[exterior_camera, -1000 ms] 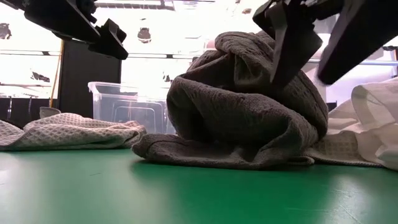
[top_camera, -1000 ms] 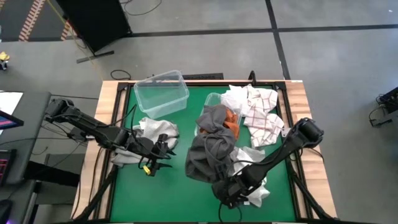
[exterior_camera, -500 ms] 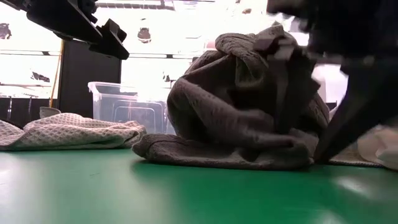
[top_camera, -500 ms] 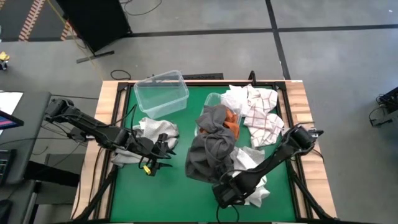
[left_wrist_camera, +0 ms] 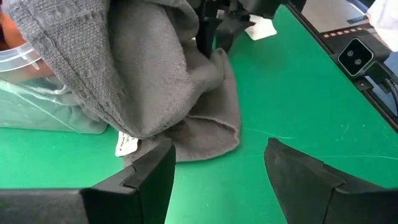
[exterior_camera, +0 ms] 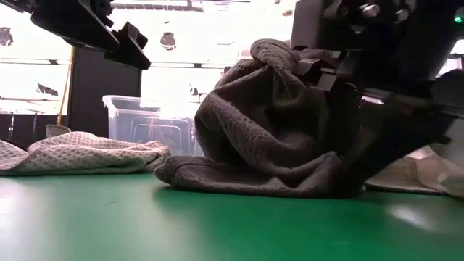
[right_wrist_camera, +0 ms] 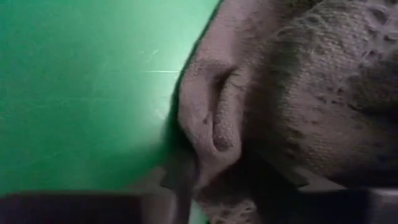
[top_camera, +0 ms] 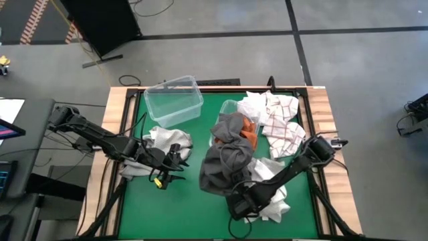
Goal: Sort towels by color in basket
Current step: Put the dark gray towel into the right transparent bin
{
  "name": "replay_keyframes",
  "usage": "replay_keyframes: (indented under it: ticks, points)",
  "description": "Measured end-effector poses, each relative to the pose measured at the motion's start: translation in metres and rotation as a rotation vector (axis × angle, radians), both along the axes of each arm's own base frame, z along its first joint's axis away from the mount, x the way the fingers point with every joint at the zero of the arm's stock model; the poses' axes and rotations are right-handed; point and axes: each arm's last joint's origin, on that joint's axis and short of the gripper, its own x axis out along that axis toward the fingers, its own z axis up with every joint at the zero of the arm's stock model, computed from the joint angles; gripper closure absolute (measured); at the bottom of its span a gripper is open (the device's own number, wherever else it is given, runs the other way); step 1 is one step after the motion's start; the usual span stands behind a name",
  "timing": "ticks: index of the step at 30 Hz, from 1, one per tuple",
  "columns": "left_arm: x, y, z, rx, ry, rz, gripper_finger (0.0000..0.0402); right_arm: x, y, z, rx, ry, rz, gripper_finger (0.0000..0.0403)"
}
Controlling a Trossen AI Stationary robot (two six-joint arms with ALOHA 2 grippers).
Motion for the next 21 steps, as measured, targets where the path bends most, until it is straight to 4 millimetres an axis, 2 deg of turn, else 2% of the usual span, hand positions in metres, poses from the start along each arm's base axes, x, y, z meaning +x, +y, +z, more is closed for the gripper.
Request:
replay_keyframes:
  ticks: [7,10,13,21]
  points:
    - [0.0,0.0,0.0,0.0,0.003,0.001,0.0166,0.005,-0.008,0.001,0.0,-0.006,-0.039,0.038]
    - [0.0,0.0,-0.001,0.002,0.007,0.0,0.0166,0.008,-0.005,0.009,0.008,-0.016,-0.044,0.0381]
    - [0.0,0.0,-0.001,0.003,0.008,0.0,0.0166,0.014,-0.001,0.027,-0.004,-0.031,-0.047,0.0374]
    - [0.0,0.0,-0.001,0.019,0.005,-0.009,0.0166,0.015,0.007,0.106,-0.207,-0.06,-0.054,0.0383]
